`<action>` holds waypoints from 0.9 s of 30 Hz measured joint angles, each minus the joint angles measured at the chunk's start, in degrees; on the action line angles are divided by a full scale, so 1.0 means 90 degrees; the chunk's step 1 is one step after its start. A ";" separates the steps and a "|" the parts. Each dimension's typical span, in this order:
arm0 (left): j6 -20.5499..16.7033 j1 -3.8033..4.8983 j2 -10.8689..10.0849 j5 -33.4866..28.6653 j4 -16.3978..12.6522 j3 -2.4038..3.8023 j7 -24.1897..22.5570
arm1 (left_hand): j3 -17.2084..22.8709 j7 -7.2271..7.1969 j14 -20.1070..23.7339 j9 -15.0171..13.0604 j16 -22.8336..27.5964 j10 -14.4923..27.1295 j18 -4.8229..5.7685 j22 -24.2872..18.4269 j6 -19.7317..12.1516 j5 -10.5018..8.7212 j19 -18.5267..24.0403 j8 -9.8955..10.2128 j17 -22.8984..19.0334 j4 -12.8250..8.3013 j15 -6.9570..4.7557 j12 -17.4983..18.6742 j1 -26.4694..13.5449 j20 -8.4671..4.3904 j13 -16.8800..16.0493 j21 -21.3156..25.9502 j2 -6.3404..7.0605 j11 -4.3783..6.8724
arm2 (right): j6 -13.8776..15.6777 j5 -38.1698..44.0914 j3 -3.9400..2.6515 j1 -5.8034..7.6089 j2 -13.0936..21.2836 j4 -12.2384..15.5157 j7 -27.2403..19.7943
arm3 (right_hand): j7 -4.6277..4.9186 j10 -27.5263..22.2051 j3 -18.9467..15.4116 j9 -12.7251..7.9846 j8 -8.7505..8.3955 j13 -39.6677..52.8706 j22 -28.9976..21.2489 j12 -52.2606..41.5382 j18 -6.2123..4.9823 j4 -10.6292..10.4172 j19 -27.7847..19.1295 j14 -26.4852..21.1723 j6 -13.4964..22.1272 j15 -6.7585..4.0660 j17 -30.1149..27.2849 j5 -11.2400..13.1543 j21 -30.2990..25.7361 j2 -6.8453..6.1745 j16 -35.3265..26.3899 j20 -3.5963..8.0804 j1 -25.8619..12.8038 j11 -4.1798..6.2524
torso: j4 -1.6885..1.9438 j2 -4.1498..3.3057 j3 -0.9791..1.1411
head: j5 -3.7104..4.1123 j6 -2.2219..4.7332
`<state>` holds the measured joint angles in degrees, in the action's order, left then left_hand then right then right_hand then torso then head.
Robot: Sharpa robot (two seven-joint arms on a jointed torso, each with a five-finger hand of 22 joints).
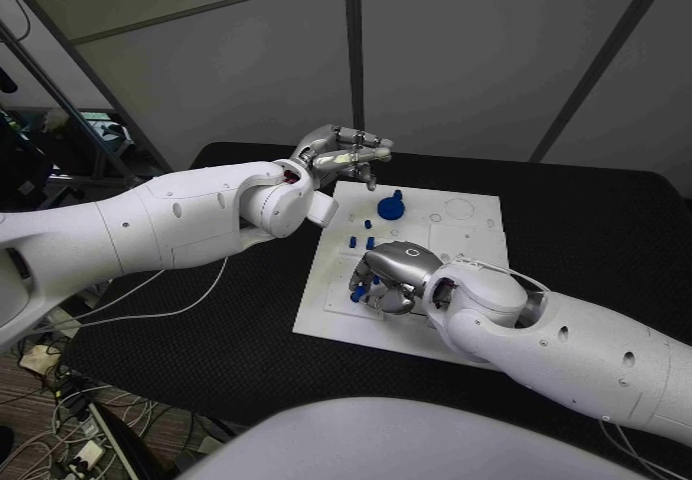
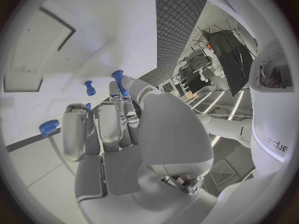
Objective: Assemble the parts on the task board
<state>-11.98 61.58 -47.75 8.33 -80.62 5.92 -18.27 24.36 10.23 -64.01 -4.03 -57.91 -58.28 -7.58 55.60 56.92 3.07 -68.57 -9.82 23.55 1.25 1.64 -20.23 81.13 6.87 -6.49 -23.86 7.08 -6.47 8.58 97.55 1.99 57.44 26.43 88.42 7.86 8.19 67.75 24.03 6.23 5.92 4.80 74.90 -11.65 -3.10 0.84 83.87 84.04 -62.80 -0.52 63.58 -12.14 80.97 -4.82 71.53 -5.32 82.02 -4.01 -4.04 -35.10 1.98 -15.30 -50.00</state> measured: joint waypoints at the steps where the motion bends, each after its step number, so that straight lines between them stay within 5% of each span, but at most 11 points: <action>1: 0.0000 0.0000 0.0000 0.0000 0.0000 0.0000 0.0000 | 0.0000 0.0000 0.0000 0.0000 0.0000 0.0000 0.0000 0.0000 0.0000 0.0000 0.0000 0.0000 0.0000 0.0000 0.0000 0.0000 0.0000 0.0000 0.0000 0.0000 0.0000 0.0000 | 0.0000 0.0009 0.0006 0.0000 -0.0003 0.0000 0.0000 | 0.0002 0.0000 0.0000 0.0000 0.0000 0.0000 0.0000 0.0000 0.0000 0.0000 0.0000 0.0000 -0.0002 0.0000 -0.0005 0.0000 0.0000 0.0000 0.0000 0.0000 0.0000 0.0000 | 0.0000 0.0000 -0.0001 | -0.0004 0.0000; 7: 0.0003 0.0001 0.0002 0.0000 0.0001 0.0000 0.0003 | 0.0000 0.0000 0.0000 0.0000 0.0000 0.0000 0.0000 0.0000 0.0000 0.0000 0.0000 0.0000 0.0000 0.0000 0.0000 0.0000 0.0000 0.0000 0.0000 0.0000 0.0000 0.0000 | 0.0005 0.0047 0.0038 0.0000 -0.0025 -0.0008 0.0002 | 0.0169 -0.0256 0.0006 -0.0084 -0.0202 -0.0022 0.0000 0.0251 0.0000 -0.0035 0.0000 0.0000 0.0346 0.0052 -0.0036 -0.0081 -0.0219 -0.0133 0.0039 0.0000 -0.0135 -0.0136 | 0.0000 0.0002 -0.0004 | -0.0030 0.0000; 15: 0.0012 0.0001 0.0004 0.0000 0.0006 0.0000 0.0011 | 0.0000 0.0000 0.0001 0.0000 0.0000 0.0013 0.0000 -0.0001 0.0000 0.0000 0.0000 0.0000 -0.0003 0.0000 0.0001 -0.0034 0.0000 0.0000 0.0000 0.0000 0.0000 0.0013 | 0.0079 0.0070 0.0066 -0.0031 -0.0029 -0.0033 -0.0006 | 0.0103 -0.0907 -0.0090 -0.0261 -0.0258 -0.0104 0.0000 0.0435 -0.0001 -0.0124 -0.0272 -0.0082 0.1230 0.0153 -0.0599 -0.0112 -0.0849 -0.0325 -0.0374 -0.0144 -0.0326 -0.0215 | -0.0002 0.0004 -0.0002 | -0.0032 0.0000; 17: 0.0015 0.0001 0.0004 0.0000 0.0007 0.0000 0.0013 | 0.0000 0.0000 0.0022 0.0000 0.0000 0.0023 0.0000 -0.0008 0.0000 0.0000 0.0000 0.0000 -0.0011 0.0000 0.0022 -0.0040 0.0000 0.0000 0.0000 0.0000 0.0000 0.0023 | 0.0143 0.0073 0.0066 -0.0031 -0.0027 -0.0033 -0.0013 | 0.0024 -0.1122 -0.0187 -0.0271 -0.0258 -0.0104 0.0002 0.0435 -0.0105 -0.0111 -0.0415 -0.0199 0.1468 0.0191 -0.0866 -0.0112 -0.1091 -0.0325 -0.0567 -0.0160 -0.0326 -0.0250 | -0.0005 0.0004 -0.0001 | -0.0027 0.0000; 27: 0.0040 0.0001 0.0005 0.0000 0.0023 0.0000 0.0032 | 0.0000 0.0000 0.0022 0.0000 0.0000 0.0023 0.0000 -0.0007 0.0000 0.0000 0.0000 0.0000 -0.0010 0.0000 0.0022 -0.0040 0.0000 0.0000 0.0000 0.0000 0.0000 0.0023 | 0.0783 0.0081 0.0067 -0.0038 0.0168 0.0194 -0.0108 | 0.0058 -0.1252 -0.0315 -0.0228 -0.0197 -0.0072 0.0004 0.0270 -0.0104 -0.0084 -0.0481 -0.0264 0.1489 0.0195 -0.1086 -0.0112 -0.1243 -0.0325 -0.0690 -0.0180 -0.0326 -0.0271 | -0.0015 0.0004 0.0009 | -0.0004 0.0000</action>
<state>-11.62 61.59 -47.71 8.33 -80.41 5.92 -17.98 24.36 10.23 -63.81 -4.03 -57.91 -58.07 -7.58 55.54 56.92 3.07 -68.57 -9.82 23.46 1.25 1.84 -20.58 81.13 6.87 -6.49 -23.86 7.08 -6.26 15.62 98.28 2.59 57.09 27.95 90.17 6.89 8.71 56.49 21.19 4.18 4.15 4.15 74.94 -9.23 -4.03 0.09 79.54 81.66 -49.40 1.23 53.81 -13.15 69.78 -7.75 65.33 -6.94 79.08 -6.45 -4.17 -35.06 2.07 -15.34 -50.00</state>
